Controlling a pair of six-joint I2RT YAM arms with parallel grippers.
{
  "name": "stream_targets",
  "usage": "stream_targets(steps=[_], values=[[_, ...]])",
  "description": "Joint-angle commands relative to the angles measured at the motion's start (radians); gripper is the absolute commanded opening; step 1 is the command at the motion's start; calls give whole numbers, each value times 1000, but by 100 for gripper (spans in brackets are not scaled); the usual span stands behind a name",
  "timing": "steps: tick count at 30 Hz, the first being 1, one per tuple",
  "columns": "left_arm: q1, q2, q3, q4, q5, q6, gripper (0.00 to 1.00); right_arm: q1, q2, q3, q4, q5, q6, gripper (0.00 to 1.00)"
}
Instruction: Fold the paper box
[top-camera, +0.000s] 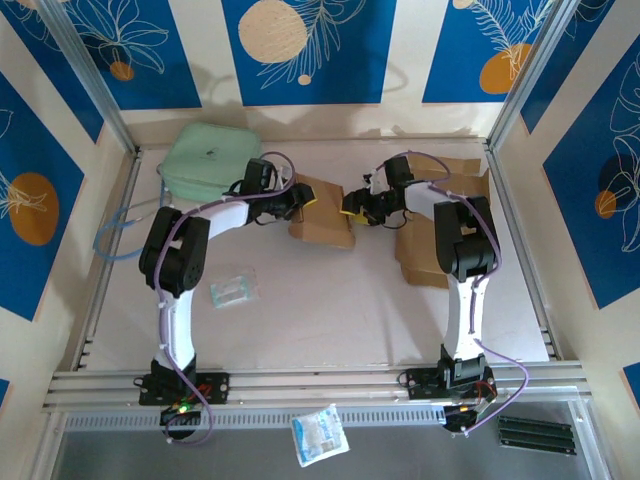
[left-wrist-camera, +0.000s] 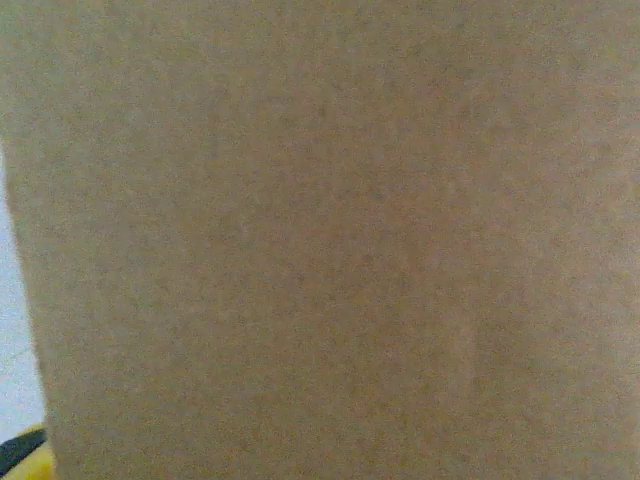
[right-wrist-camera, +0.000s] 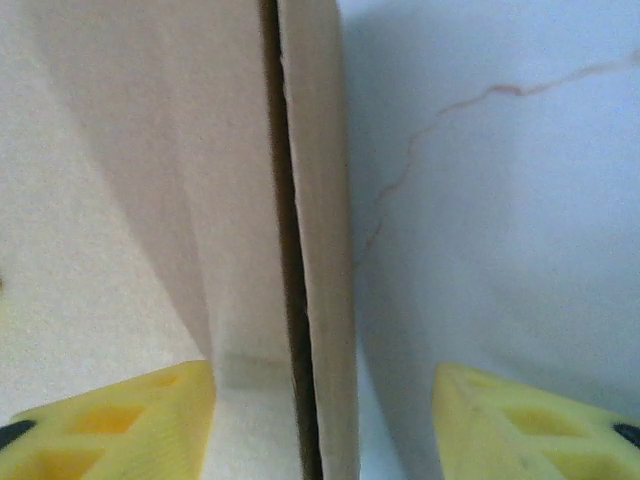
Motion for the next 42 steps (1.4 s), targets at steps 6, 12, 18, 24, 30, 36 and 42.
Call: stream_targets(steps=[6, 12, 18, 24, 30, 36, 42], values=[[-7, -104, 39, -229, -148, 33, 47, 84, -381, -192, 102, 182, -156, 80], [-9, -166, -5, -177, -166, -110, 46, 347, -575, -383, 342, 426, -781, 99], [-16, -200, 5, -193, -163, -138, 43, 489, -440, -485, 819, 772, -1183, 99], [-30, -263, -76, -153, -218, -177, 39, 484, -234, -431, 1093, 868, -1337, 99], [-30, -294, -114, -123, -197, -218, 39, 482, -92, -402, 1300, 936, -1449, 99], [-30, -308, -99, -164, -201, -198, 43, 478, -97, -444, 1370, 956, -1447, 93], [-29, -347, -108, -145, -235, -201, 63, 495, -195, -520, 1210, 853, -1358, 69]])
